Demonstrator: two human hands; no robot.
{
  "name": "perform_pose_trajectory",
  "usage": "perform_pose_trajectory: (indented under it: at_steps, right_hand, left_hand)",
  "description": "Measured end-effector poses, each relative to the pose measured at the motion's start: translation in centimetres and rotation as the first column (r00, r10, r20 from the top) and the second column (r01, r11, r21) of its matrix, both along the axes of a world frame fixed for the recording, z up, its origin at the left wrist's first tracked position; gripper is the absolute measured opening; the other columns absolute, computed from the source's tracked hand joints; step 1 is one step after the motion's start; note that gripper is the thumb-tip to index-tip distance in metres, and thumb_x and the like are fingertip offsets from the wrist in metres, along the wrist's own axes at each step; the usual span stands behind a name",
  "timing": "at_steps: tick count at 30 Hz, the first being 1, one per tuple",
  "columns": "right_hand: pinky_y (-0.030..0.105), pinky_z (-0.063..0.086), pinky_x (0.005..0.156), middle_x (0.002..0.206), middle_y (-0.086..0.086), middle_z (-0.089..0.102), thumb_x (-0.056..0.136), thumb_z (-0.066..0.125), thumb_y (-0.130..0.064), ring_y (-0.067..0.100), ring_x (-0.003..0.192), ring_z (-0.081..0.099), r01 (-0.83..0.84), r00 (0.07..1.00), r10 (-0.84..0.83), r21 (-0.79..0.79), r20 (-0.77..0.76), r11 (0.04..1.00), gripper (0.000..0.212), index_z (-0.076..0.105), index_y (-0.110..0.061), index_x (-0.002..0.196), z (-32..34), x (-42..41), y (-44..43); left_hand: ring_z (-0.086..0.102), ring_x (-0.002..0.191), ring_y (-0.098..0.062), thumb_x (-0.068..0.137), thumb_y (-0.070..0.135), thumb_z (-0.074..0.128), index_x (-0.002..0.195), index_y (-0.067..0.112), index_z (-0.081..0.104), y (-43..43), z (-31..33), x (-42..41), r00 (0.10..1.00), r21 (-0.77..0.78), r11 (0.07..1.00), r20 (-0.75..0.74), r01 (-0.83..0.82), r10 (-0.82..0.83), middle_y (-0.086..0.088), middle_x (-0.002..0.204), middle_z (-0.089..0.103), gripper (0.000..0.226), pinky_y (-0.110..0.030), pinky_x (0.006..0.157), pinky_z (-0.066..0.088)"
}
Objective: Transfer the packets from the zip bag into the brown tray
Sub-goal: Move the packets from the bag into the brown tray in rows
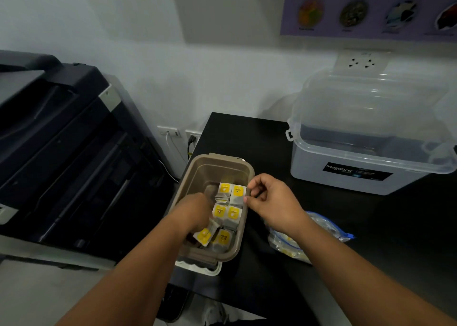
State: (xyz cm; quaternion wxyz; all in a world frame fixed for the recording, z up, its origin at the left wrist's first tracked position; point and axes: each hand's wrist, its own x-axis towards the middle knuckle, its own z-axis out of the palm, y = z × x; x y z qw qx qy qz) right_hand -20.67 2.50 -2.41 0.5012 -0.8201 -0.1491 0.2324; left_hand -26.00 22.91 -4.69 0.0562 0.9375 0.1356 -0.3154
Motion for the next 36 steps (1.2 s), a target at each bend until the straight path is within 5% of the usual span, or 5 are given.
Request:
perform_pose_trajectory:
  at_steps: [5, 22, 27, 31, 36]
  right_hand:
    - [0.021, 0.049, 0.067, 0.087, -0.006, 0.057, 0.087, 0.081, -0.015, 0.004, 0.068, 0.052, -0.021, 1.000, 0.022, -0.043, 0.005, 0.999, 0.027, 0.058, -0.023, 0.098, -1.5, -0.9, 0.2]
    - [0.012, 0.046, 0.060, 0.090, -0.009, 0.059, 0.089, 0.080, -0.018, 0.001, 0.069, 0.056, -0.027, 0.998, 0.025, -0.024, -0.060, 0.999, 0.027, 0.058, -0.022, 0.104, -1.4, -1.2, 0.1]
    - [0.011, 0.046, 0.058, 0.090, -0.008, 0.059, 0.090, 0.079, -0.018, 0.001, 0.069, 0.056, -0.029, 0.997, 0.027, -0.034, -0.070, 0.999, 0.027, 0.058, -0.020, 0.106, -1.2, -1.3, 0.1]
    - [0.013, 0.045, 0.061, 0.092, -0.009, 0.060, 0.090, 0.079, -0.021, 0.002, 0.071, 0.057, -0.036, 0.997, 0.032, -0.043, -0.072, 0.998, 0.026, 0.057, -0.024, 0.104, -1.2, -1.3, 0.0]
    - [0.023, 0.050, 0.067, 0.093, -0.005, 0.066, 0.095, 0.073, -0.026, 0.005, 0.072, 0.060, -0.014, 0.997, 0.009, -0.062, -0.072, 0.998, 0.018, 0.059, -0.026, 0.108, -1.0, -0.7, -1.3]
  left_hand:
    - [0.065, 0.108, -0.034, 0.092, 0.010, 0.056, 0.115, 0.003, 0.069, 0.0, -2.8, 0.0, 0.959, 0.103, 0.982, -0.252, 0.160, -0.130, -0.017, 0.120, 0.067, 0.027, -0.039, 0.088, 0.054]
    - [0.063, 0.117, -0.030, 0.096, 0.012, 0.058, 0.121, 0.001, 0.067, -1.1, -2.4, 0.3, 0.952, 0.129, 0.982, -0.293, 0.136, -0.094, -0.015, 0.127, 0.065, 0.029, -0.035, 0.096, 0.050]
    - [0.068, 0.102, -0.028, 0.092, 0.010, 0.065, 0.095, 0.007, 0.075, -1.5, -1.7, 0.4, 0.887, 0.103, 0.971, -0.436, 0.215, -0.150, -0.009, 0.102, 0.071, 0.012, -0.032, 0.095, 0.054]
    - [0.062, 0.066, -0.017, 0.097, 0.004, 0.054, 0.115, 0.001, 0.068, -1.4, -1.3, 0.2, 0.898, 0.125, 0.930, -0.332, 0.346, -0.289, -0.012, 0.107, 0.069, 0.023, -0.014, 0.052, 0.052]
    - [0.066, 0.112, -0.029, 0.094, 0.010, 0.061, 0.121, 0.001, 0.067, -1.6, 1.4, 0.4, 0.997, 0.119, 0.993, -0.071, 0.024, -0.015, -0.014, 0.124, 0.068, 0.028, -0.033, 0.090, 0.054]
